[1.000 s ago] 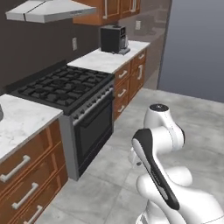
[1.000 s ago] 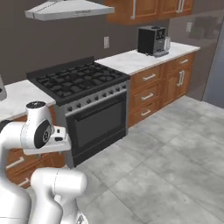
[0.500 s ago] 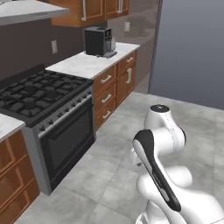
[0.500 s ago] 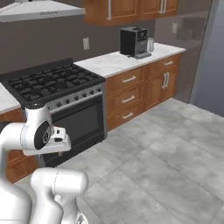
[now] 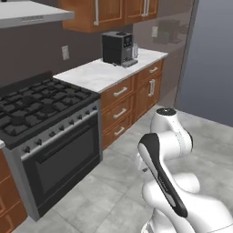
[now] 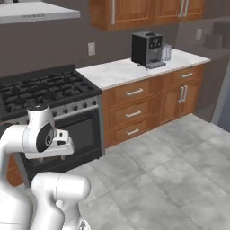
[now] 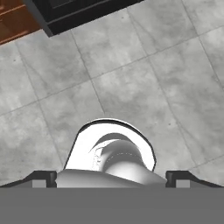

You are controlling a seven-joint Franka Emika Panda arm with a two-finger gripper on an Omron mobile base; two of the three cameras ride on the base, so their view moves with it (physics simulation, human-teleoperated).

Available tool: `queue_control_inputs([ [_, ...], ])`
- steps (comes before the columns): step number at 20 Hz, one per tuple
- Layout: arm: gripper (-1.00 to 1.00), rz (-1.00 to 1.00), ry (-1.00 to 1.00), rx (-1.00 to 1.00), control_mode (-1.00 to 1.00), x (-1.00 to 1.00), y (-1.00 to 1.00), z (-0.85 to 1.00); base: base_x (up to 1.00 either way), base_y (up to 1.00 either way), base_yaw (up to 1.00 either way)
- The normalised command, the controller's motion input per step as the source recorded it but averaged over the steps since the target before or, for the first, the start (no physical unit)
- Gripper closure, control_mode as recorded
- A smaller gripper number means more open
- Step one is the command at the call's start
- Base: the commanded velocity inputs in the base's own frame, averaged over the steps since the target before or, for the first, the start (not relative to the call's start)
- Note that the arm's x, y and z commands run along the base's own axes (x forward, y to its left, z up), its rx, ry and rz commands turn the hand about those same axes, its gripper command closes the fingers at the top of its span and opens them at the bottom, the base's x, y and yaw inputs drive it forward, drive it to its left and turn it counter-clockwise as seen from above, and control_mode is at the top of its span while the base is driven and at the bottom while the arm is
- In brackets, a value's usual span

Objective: Take the fork and place it on the left side of the plate. Then take the spoon and place it on the right side of the plate. Make sure they're directly next to the plate.

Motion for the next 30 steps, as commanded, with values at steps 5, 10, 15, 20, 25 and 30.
queue_control_inputs([
  [5,-1.0,0.0,0.0,0.0,1.0,0.0,0.0,0.0,0.83,-1.0,0.4],
  [10,-1.0,0.0,0.0,0.0,1.0,0.0,0.0,0.0,0.83,-1.0,0.39],
  [15,-1.0,0.0,0.0,0.0,1.0,0.0,0.0,0.0,0.69,-1.0,0.37],
  [20,-1.0,0.0,0.0,0.0,1.0,0.0,0.0,0.0,0.57,-1.0,0.35],
  [25,-1.0,0.0,0.0,0.0,1.0,0.0,0.0,0.0,0.64,-1.0,0.33],
  [30,-1.0,0.0,0.0,0.0,1.0,0.0,0.0,0.0,0.72,-1.0,0.26],
])
